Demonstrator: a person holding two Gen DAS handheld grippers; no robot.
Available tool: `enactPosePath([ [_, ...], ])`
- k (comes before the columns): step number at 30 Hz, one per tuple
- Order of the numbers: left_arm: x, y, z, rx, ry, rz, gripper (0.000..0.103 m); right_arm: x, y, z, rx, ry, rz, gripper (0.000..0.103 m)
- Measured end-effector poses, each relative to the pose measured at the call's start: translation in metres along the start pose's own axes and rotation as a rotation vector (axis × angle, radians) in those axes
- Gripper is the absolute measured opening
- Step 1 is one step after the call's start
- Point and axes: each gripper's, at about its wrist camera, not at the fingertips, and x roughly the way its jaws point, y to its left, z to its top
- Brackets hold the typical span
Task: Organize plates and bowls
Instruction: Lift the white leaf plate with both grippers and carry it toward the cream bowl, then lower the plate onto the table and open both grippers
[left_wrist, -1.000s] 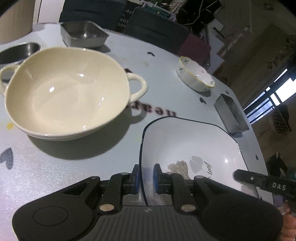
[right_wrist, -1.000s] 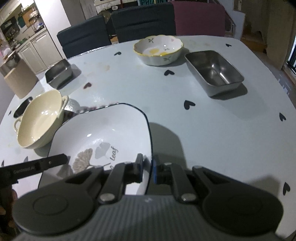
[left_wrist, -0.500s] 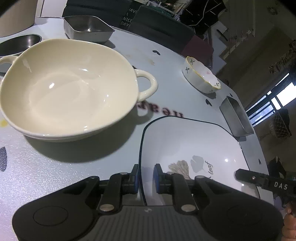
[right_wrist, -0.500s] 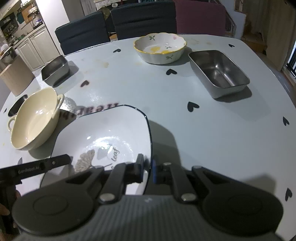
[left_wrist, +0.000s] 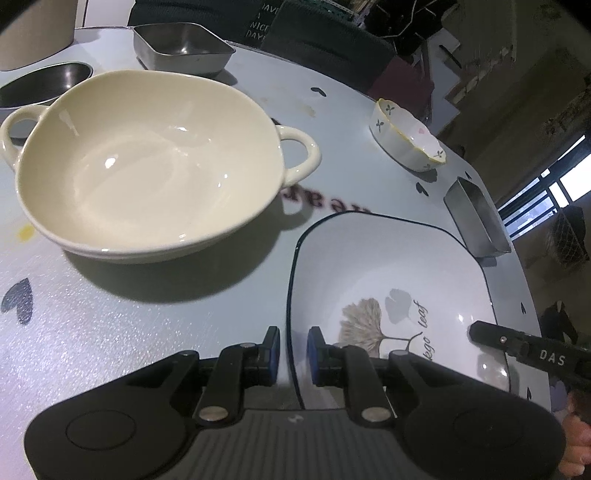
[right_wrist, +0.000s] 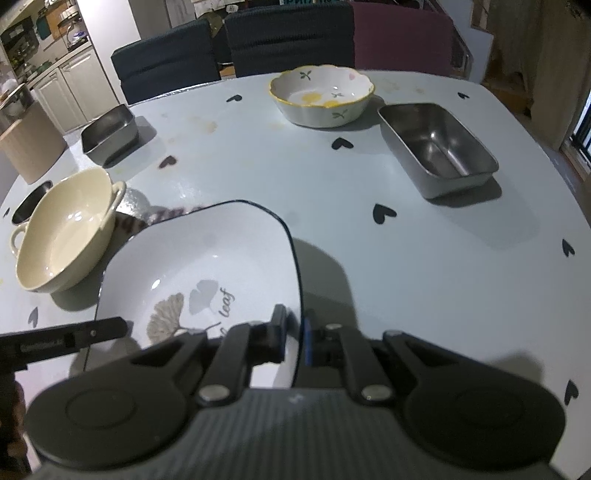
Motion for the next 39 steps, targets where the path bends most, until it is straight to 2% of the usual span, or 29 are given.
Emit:
enactPosePath([
  [6,-0.003,-0.005,-0.001,0.016,0.012,0.005,0.018,0.009,-0.005,-0.001,0.027,0.037,0.007,0.012],
  [12,-0.003,-0.007,-0.002,0.028,0.022,-0.006,0.018,0.02,-0.004,-0.002,0.014,0.062,-0.022,0.014],
  [17,-0.002,-0.011,-0.002,0.047,0.028,-0.001,0.018,0.023,0.004,-0.002,-0.036,0.039,-0.059,0.013],
  [25,-0.001,-0.013,-0.003,0.057,0.038,0.007,0.018,0.022,0.0,-0.003,-0.037,0.033,-0.042,0.013],
  [35,0.002,-0.017,-0.002,0.064,0.047,0.027,0.018,0.016,0.0,-0.012,-0.097,0.021,-0.028,0.015],
  [37,0.001,-0.017,-0.003,0.061,0.046,0.034,0.024,0.014,-0.001,-0.014,-0.104,0.01,-0.016,0.016],
  [39,0.0,-0.017,-0.004,0.061,0.046,0.043,0.042,0.011,-0.002,-0.017,-0.121,-0.001,-0.002,0.026],
])
